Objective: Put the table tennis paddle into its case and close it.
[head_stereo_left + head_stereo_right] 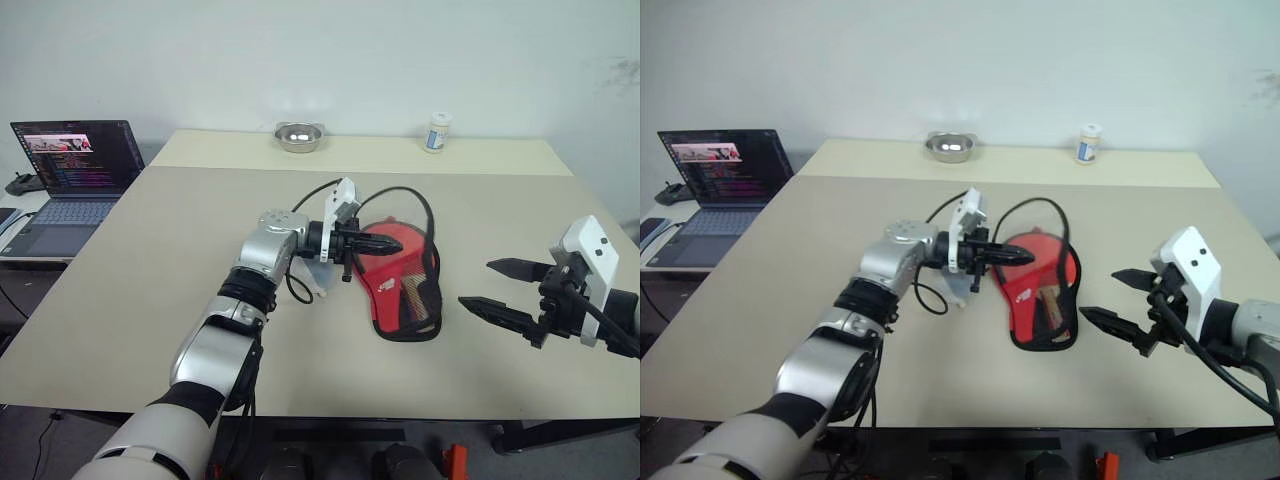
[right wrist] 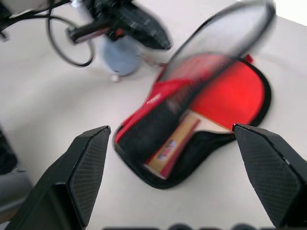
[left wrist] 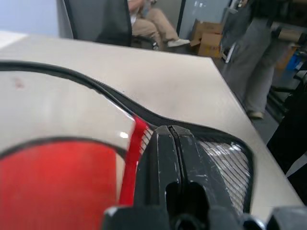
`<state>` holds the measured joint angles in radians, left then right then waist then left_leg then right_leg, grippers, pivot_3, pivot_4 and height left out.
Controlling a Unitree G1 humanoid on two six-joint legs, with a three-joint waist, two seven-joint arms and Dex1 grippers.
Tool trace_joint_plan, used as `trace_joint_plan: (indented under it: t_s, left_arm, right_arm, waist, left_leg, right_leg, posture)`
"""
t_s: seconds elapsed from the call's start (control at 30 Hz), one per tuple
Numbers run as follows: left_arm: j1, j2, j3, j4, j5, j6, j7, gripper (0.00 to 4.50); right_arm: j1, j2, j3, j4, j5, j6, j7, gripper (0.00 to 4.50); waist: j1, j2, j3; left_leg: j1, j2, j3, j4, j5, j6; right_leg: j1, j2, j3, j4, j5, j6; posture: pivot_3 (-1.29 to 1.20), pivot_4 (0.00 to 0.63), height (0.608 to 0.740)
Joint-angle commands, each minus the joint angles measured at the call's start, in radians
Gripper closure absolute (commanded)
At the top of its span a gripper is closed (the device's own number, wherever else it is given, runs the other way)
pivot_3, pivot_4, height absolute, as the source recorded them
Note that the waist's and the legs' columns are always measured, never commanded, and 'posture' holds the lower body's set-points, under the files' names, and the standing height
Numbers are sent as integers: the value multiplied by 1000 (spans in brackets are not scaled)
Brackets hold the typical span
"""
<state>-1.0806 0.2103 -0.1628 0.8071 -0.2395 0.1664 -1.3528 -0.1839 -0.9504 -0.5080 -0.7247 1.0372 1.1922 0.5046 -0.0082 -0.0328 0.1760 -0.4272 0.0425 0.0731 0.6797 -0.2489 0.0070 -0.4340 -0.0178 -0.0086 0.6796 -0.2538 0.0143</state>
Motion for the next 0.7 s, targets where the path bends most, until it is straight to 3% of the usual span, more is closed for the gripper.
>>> trace_joint_plan:
  t_s: [0.03, 0.2, 0.33, 0.5, 0.7]
  left_arm:
    - [-26, 15, 23, -39, -2, -57, -25, 4470]
    - [35, 104, 9, -155, 2, -85, -111, 4470]
    - [130, 194, 8, -333, -32, -11, -154, 4470]
    - [229, 273, 51, -456, -31, 46, -62, 4470]
    - [305, 333, 84, -559, -59, 119, -6, 4470]
  right_arm:
    - [-16, 16, 38, 31, -29, -35, -35, 0]
    - [-70, 75, 153, 145, -110, -77, -76, 0]
    - [-149, 131, 276, 286, -231, -133, -99, 0]
    - [-242, 230, 445, 532, -423, -255, -101, 0]
    - [-291, 309, 493, 667, -496, -281, -65, 0]
  waist:
    - [-1, 0, 0]
    - [-9, 1, 0]
    - [-20, 1, 0]
    - [-20, 1, -1]
    - [-18, 1, 0]
  left_leg:
    - [0, 0, 0, 0, 0, 0]
    - [0, 1, 0, 0, 0, 0]
    - [1, 1, 1, 0, 0, 0]
    - [1, 1, 1, 0, 0, 0]
    - [0, 1, 1, 0, 0, 0]
  right_leg:
    - [0, 0, 0, 0, 0, 0]
    - [0, 0, 0, 1, 2, -3]
    - [0, 0, 1, 1, 2, -3]
    - [0, 0, 1, 1, 2, -4]
    - [0, 0, 0, 0, 2, -4]
  posture:
    - [0, 150, 740]
    - [0, 150, 740]
    - [0, 150, 740]
    - [0, 150, 740]
    - [0, 150, 740]
